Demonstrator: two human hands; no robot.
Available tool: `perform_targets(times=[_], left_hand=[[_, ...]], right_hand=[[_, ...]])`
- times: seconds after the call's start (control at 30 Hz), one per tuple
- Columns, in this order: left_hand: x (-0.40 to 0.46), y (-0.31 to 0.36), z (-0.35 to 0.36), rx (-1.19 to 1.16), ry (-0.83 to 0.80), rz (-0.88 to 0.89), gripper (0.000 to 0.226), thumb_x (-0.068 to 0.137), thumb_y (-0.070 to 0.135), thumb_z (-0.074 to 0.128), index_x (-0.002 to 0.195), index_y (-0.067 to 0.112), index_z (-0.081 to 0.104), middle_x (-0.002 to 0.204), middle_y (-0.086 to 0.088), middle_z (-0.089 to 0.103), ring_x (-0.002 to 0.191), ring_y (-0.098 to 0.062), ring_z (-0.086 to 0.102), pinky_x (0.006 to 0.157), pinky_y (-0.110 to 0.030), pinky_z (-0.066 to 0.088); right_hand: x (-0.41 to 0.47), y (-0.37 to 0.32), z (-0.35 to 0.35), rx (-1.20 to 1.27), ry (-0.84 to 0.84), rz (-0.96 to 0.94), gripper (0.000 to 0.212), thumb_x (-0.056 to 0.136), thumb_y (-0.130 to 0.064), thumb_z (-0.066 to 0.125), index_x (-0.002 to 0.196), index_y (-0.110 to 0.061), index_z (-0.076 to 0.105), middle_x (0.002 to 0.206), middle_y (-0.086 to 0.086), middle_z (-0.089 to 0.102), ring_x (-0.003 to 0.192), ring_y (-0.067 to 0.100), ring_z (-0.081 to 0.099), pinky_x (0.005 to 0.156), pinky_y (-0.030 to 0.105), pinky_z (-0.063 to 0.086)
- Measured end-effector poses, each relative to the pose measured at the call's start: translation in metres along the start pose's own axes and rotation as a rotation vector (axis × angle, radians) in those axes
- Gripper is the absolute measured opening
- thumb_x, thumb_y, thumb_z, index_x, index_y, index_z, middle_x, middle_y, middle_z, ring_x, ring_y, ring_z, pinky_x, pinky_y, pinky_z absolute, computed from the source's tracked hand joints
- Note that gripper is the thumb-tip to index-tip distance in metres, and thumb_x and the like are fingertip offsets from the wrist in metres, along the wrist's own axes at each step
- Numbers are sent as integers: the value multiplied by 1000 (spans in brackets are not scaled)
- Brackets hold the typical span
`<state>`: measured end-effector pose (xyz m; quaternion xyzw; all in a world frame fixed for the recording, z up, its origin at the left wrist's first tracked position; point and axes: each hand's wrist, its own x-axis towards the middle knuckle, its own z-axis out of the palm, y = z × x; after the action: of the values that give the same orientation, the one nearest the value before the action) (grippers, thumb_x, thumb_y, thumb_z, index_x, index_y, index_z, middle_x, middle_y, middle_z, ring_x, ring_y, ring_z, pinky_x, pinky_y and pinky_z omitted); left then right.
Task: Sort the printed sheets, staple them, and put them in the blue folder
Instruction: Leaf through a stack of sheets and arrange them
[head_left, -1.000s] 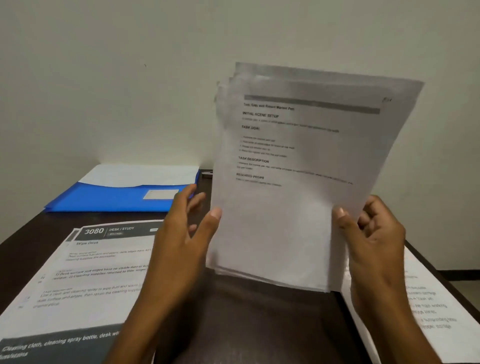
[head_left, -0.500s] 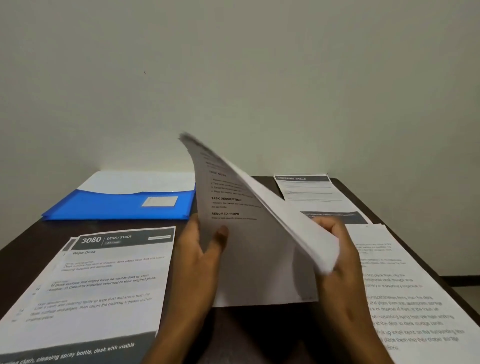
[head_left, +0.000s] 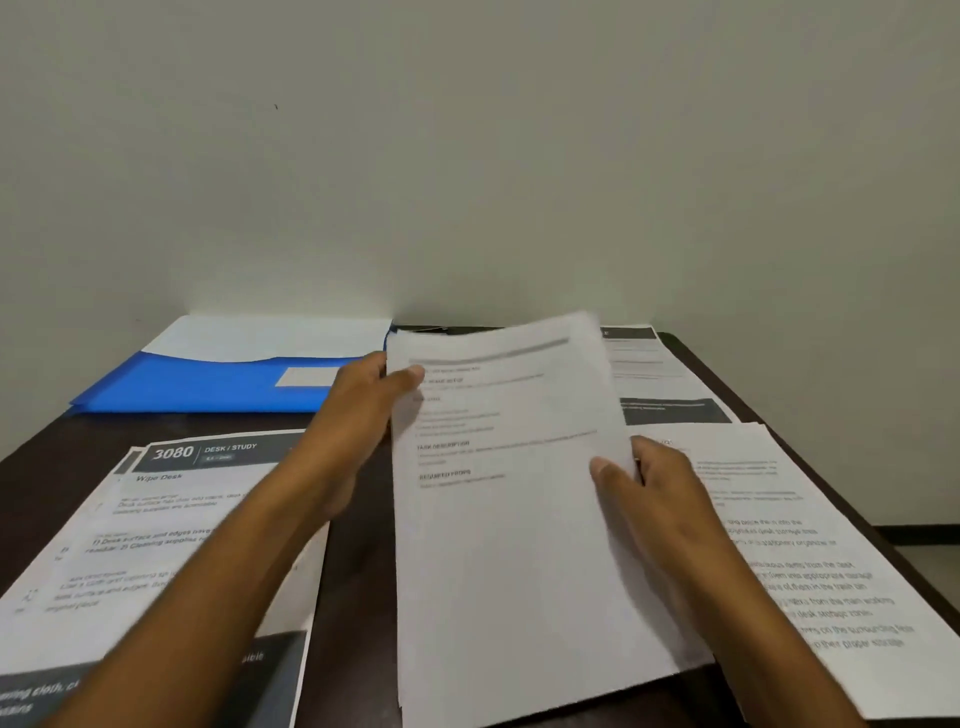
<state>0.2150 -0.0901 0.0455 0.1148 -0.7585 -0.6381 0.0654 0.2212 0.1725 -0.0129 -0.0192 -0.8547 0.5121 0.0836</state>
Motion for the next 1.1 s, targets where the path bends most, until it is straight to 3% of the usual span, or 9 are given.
perform_targets(times=[0.1, 0.2, 0.33, 0.53, 0.73, 0.83, 0.93, 1.0, 1.1], left_hand=[[38, -11, 7, 74, -7, -79, 23, 107, 18, 59, 129, 21, 56, 123, -6, 67, 103, -24, 68, 93, -43, 58], [65, -29, 15, 135, -22, -73, 43, 104, 6, 58, 141, 26, 53, 131, -6, 56, 109, -24, 64, 80, -35, 57], [81, -47, 23, 129, -6, -10, 38, 103, -2, 53, 127, 25, 65, 121, 1, 58, 97, -14, 65, 65, -22, 52], [90, -67, 26, 97, 83, 34, 20, 105, 7, 53, 109, 21, 66, 115, -6, 66, 94, -15, 70, 71, -25, 57], [94, -76, 27, 103, 121, 87, 14, 107, 19, 51, 102, 26, 62, 106, -5, 68, 95, -19, 72, 79, -36, 59], [96, -79, 27, 103, 105, 116, 16, 107, 20, 52, 101, 28, 65, 103, -3, 70, 93, -18, 73, 78, -37, 59], [100, -81, 23, 114, 133, 144, 23, 107, 17, 52, 95, 29, 67, 101, -1, 72, 91, -17, 74, 77, -37, 62], [102, -82, 20, 109, 144, 151, 24, 108, 16, 52, 93, 30, 67, 100, 0, 72, 91, -17, 74, 78, -38, 63], [103, -82, 18, 95, 161, 163, 25, 108, 16, 52, 94, 31, 66, 101, 2, 71, 92, -17, 73, 75, -35, 61]], right_hand=[[-1, 16, 11, -25, -42, 59, 12, 101, -29, 62, 103, -21, 71, 98, -10, 77, 93, 13, 73, 89, 46, 61], [-3, 23, 19, -85, -62, 43, 13, 99, -29, 59, 98, -19, 68, 95, -7, 75, 90, 15, 71, 86, 45, 59], [-4, 16, 17, -186, -129, 1, 16, 99, -32, 58, 89, -19, 60, 88, -3, 68, 79, 17, 63, 67, 34, 47], [13, 2, 3, -449, -226, -89, 41, 102, -39, 59, 73, -14, 44, 68, -2, 50, 61, 15, 43, 56, 31, 29], [44, 0, 5, -533, -390, -117, 40, 105, -42, 55, 77, -18, 39, 75, -3, 49, 66, 16, 43, 61, 33, 33], [58, -5, 6, -564, -458, -124, 42, 105, -47, 55, 78, -16, 45, 76, -1, 55, 62, 12, 50, 60, 29, 39], [83, -9, 6, -546, -406, -145, 37, 105, -42, 58, 82, -14, 61, 77, -1, 67, 60, 10, 64, 59, 29, 53], [101, -9, 11, -414, -335, -123, 21, 104, -35, 61, 98, -17, 70, 89, 0, 75, 70, 15, 74, 69, 35, 63], [116, 1, 22, -296, -246, -145, 11, 102, -24, 65, 112, -20, 70, 87, -1, 74, 63, 9, 72, 57, 20, 56]])
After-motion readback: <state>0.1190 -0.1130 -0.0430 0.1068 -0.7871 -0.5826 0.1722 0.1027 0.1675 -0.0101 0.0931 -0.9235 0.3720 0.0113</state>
